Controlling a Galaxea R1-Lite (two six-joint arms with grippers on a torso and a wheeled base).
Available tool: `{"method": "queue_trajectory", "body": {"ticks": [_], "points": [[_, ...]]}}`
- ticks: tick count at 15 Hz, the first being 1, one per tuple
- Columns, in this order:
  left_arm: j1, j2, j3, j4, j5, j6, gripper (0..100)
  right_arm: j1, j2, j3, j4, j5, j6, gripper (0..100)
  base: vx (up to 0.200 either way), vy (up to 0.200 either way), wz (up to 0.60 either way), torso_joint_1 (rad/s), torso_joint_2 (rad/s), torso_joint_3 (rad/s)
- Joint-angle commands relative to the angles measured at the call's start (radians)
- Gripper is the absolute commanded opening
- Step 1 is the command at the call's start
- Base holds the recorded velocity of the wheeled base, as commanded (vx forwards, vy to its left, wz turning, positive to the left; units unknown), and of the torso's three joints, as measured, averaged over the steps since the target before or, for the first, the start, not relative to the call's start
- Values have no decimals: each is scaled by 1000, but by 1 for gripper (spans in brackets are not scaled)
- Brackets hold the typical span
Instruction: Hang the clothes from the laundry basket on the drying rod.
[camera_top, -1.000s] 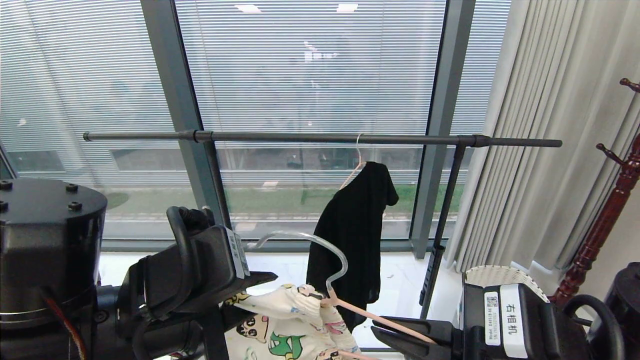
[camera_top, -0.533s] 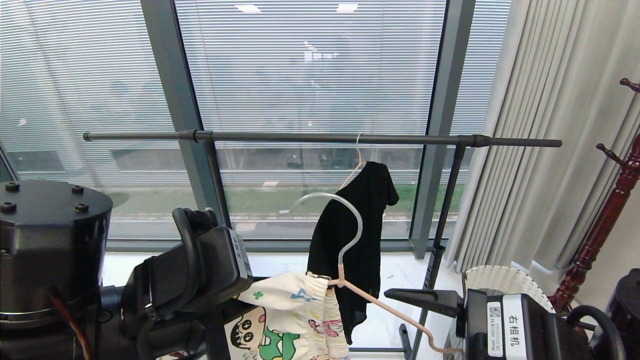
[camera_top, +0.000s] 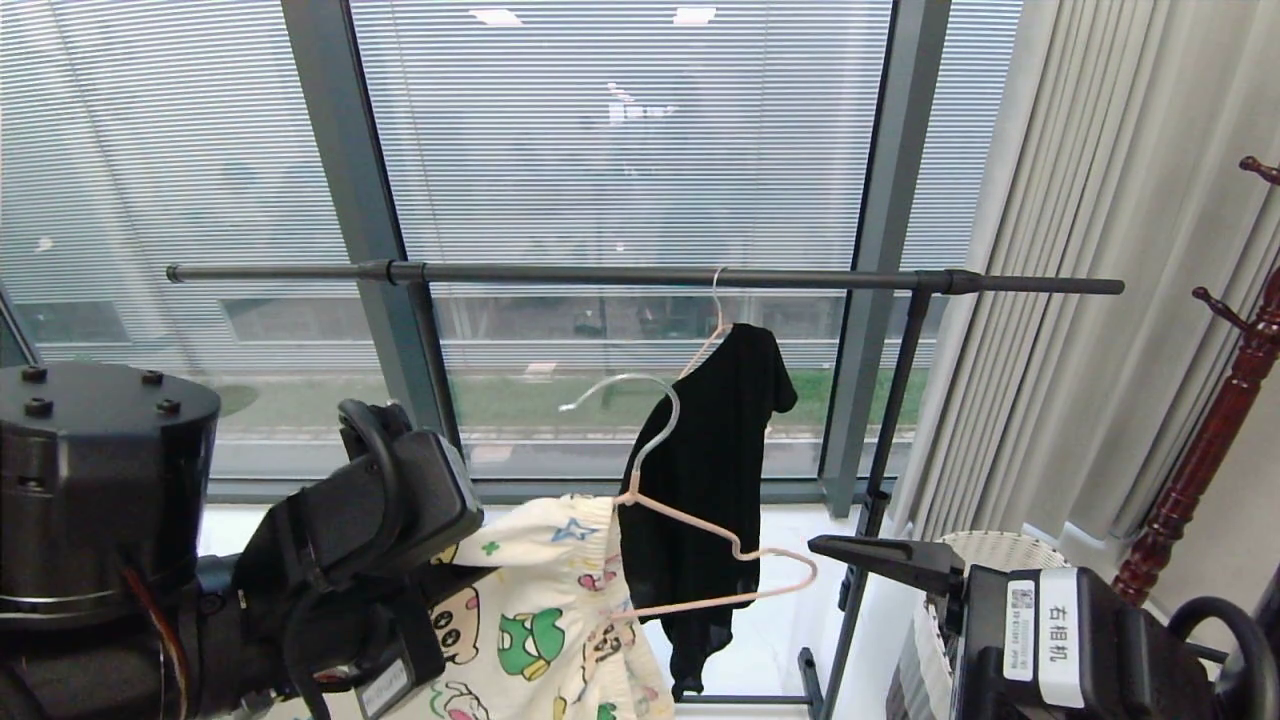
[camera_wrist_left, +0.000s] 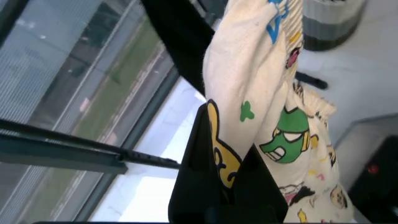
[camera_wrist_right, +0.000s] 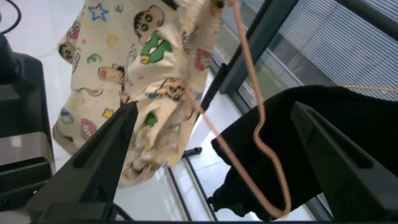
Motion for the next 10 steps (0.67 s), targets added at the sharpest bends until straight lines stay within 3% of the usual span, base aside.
{"method": "queue_trajectory", "body": {"ticks": [1, 3, 5, 6, 8, 10], "points": [[77, -3, -1, -58, -1, 0, 0, 6, -3, 25, 0, 5, 0, 100, 0, 0, 0, 0, 0, 0], [85, -19, -19, -108, -8, -1, 0, 4, 31, 32, 0, 5, 23, 100, 0, 0, 0, 0, 0, 0], [84, -43, -51, -109, -12, -1, 0, 3, 84, -1, 0, -2, 153, 100, 0, 0, 0, 0, 0, 0], [84, -57, -70, -109, -12, -3, 0, 3, 133, -40, 0, -24, 282, 100, 0, 0, 0, 0, 0, 0], [79, -78, -81, -109, -12, -3, 0, 4, 222, -139, 0, -144, 425, 100, 0, 0, 0, 0, 0, 0], [62, -85, -82, -109, -12, -4, 0, 3, 298, -224, 0, -205, 489, 100, 0, 0, 0, 0, 0, 0]]}}
